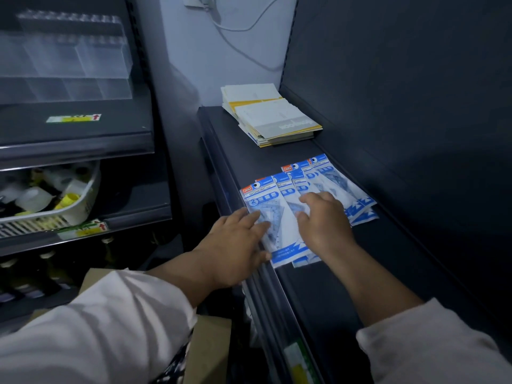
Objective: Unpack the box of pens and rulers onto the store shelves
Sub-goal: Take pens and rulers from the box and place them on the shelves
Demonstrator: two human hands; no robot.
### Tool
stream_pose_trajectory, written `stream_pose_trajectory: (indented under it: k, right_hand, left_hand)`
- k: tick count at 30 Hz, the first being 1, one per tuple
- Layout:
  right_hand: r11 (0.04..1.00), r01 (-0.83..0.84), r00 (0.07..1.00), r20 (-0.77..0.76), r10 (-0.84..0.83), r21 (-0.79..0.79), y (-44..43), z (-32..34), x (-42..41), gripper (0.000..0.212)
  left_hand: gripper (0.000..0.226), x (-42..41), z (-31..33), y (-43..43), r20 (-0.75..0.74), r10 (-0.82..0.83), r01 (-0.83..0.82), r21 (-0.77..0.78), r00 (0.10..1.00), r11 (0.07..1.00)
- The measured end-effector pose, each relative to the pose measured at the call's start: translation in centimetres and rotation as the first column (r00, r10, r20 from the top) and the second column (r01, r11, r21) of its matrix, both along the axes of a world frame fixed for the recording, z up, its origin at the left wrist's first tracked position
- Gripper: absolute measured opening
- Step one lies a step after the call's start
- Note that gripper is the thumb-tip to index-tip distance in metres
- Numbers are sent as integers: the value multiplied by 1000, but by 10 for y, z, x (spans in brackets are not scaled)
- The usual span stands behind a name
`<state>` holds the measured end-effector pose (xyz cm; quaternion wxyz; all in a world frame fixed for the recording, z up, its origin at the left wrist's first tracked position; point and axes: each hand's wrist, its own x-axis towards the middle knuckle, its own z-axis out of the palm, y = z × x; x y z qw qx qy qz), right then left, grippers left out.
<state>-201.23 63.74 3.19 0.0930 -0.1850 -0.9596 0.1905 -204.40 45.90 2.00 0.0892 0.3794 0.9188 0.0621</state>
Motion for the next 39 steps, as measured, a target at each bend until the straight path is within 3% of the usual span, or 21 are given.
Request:
stream_pose_trajectory:
  k: [10,18,28,33,39]
  right_hand:
    - [921,-355,931,-24,364,162,-110,-2,-4,48]
    - [841,-532,845,132,518,100,-229,-39,4,51]
    - [828,-557,761,362,539,-62,-315,-128,20,57]
    - [845,-528,718,485,498,-86,-313,-186,25,64]
    - [816,-563,606,603,518,-135,-300,-275,20,70]
  left_hand:
    - [69,2,1,-104,-85,225,-223,26,971,974]
    - [69,22,-29,-250,-22,447,-447,-82,894,891]
    - [67,40,-112,-357,146,498,-479,-149,855,865]
    - [66,36,-166,-356,236,485,-468,-126,842,875]
    - [69,26,-244,-334,319,453,-440,-117,833,891]
